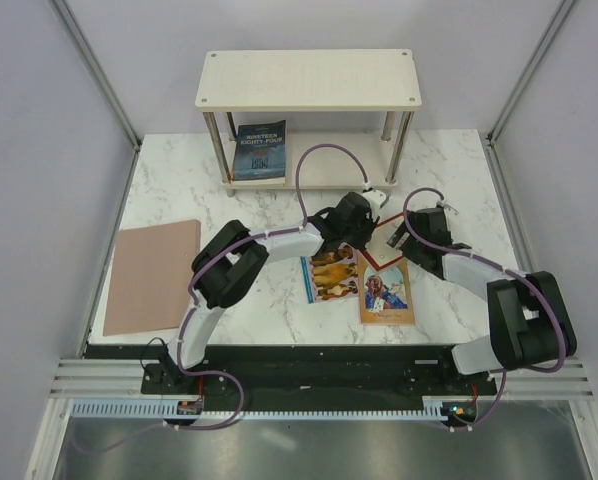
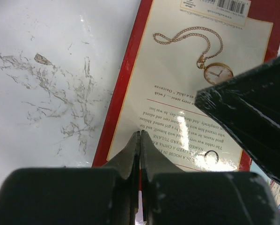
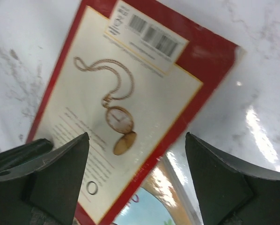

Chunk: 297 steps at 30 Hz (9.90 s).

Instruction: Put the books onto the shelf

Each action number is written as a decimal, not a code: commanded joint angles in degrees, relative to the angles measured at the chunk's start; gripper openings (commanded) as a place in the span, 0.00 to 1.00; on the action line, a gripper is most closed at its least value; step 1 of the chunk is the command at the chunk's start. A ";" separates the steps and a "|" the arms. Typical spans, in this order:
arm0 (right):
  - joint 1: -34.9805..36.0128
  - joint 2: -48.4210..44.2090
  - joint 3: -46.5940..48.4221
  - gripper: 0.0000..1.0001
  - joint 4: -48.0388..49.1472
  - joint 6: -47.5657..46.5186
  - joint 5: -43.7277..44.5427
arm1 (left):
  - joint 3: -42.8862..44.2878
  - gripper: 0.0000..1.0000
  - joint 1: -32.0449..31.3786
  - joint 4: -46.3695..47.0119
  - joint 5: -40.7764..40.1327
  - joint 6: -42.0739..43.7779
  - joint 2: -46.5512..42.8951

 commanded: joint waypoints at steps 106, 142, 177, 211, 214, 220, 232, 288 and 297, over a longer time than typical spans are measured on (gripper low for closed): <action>6.46 -7.58 5.34 0.00 33.99 -16.63 -51.62 | -41.23 0.02 26.09 63.58 52.38 -32.04 -25.23; 0.92 11.95 15.26 0.62 34.79 20.85 -68.06 | -58.01 0.02 13.88 35.34 0.46 29.91 -55.49; -1.63 24.67 3.58 0.83 104.56 68.80 -71.13 | -67.77 0.02 7.02 55.12 2.01 61.47 -52.23; -0.04 28.63 1.65 0.81 104.38 65.28 -70.60 | -66.54 0.02 1.57 82.90 -16.97 74.67 -40.80; -0.04 28.90 2.18 0.81 104.47 65.37 -70.43 | -66.27 0.02 1.57 81.93 -15.65 74.49 -40.98; -0.13 29.07 2.44 0.82 104.47 65.63 -69.99 | -66.27 0.02 1.48 80.53 -13.72 74.67 -41.15; -0.04 29.34 4.90 0.75 104.47 65.98 -69.81 | -66.89 0.02 -0.45 71.92 -6.95 72.29 -39.67; 2.95 -6.43 13.52 0.00 12.01 -13.29 -49.51 | -39.30 1.00 20.72 6.43 18.43 3.48 -62.17; 2.95 -11.00 9.92 0.00 18.76 -12.07 -46.26 | -49.11 1.00 28.81 27.75 40.67 -18.21 -58.48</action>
